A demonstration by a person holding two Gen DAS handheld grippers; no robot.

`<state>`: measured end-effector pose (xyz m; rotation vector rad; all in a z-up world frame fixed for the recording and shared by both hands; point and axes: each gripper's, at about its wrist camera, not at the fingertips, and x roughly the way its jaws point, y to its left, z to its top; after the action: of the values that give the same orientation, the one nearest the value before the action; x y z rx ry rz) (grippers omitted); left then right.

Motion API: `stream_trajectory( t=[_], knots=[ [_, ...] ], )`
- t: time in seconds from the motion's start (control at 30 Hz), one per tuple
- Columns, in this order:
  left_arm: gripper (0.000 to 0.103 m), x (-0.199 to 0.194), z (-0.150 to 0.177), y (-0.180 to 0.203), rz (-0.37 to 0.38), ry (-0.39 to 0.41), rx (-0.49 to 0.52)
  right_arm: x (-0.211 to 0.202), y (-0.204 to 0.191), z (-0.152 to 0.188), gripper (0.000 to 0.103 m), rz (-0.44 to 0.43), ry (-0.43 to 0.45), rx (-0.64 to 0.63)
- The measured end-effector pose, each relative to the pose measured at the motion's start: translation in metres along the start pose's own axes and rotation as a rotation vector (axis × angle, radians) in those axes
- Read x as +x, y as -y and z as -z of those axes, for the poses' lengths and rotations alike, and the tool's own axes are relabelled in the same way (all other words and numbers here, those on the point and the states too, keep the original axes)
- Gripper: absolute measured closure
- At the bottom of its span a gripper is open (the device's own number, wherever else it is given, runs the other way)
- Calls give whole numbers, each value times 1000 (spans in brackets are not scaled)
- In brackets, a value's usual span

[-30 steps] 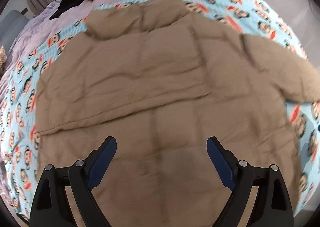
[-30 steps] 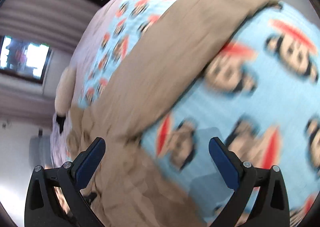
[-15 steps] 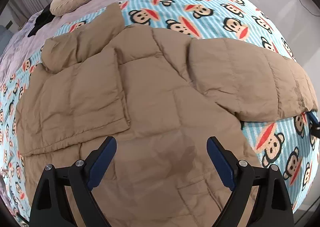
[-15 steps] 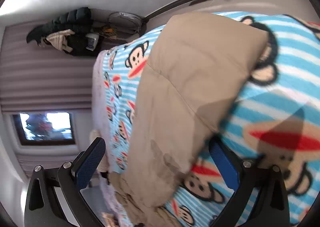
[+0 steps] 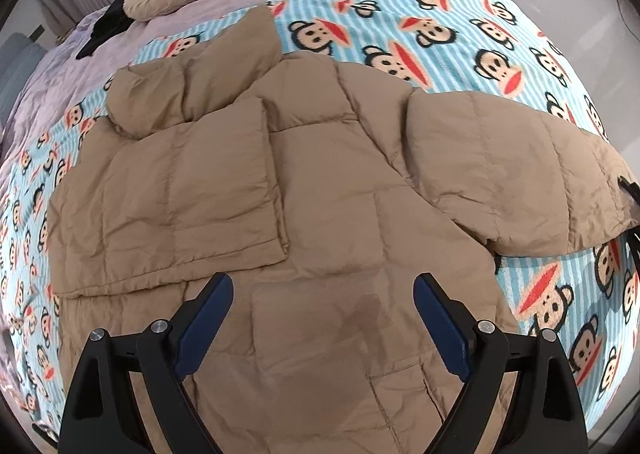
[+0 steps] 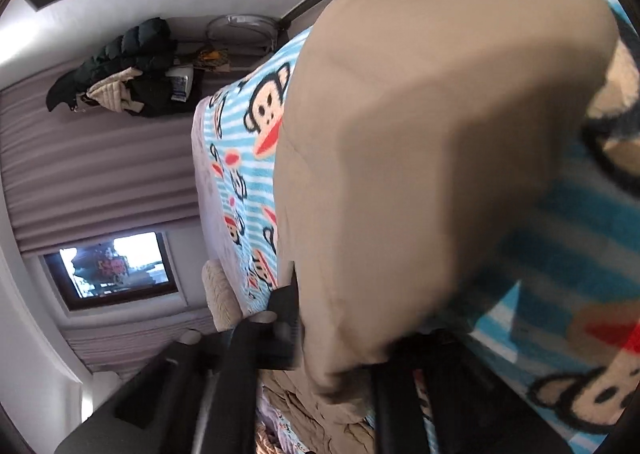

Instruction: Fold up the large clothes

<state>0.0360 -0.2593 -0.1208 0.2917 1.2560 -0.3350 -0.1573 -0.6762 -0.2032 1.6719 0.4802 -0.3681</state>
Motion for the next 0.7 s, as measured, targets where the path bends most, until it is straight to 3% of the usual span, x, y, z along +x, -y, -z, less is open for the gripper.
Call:
stream_trajectory(
  t=[0.2,0.37,0.53,0.7],
  knots=[
    [11,-4,3,-14,4,15,-19,10,-38,15,95,-45,-47,-148],
    [11,-7,6,-39,16,34,-18,32,-80,50,95,-80,-103,-271],
    [11,-7,7,-81,26,48,-26,63,-128,108,95,-96,-159,-420],
    [11,-14,5,-139,31,84,-74,112,-174,200,95,-48,-233,-650]
  ],
)
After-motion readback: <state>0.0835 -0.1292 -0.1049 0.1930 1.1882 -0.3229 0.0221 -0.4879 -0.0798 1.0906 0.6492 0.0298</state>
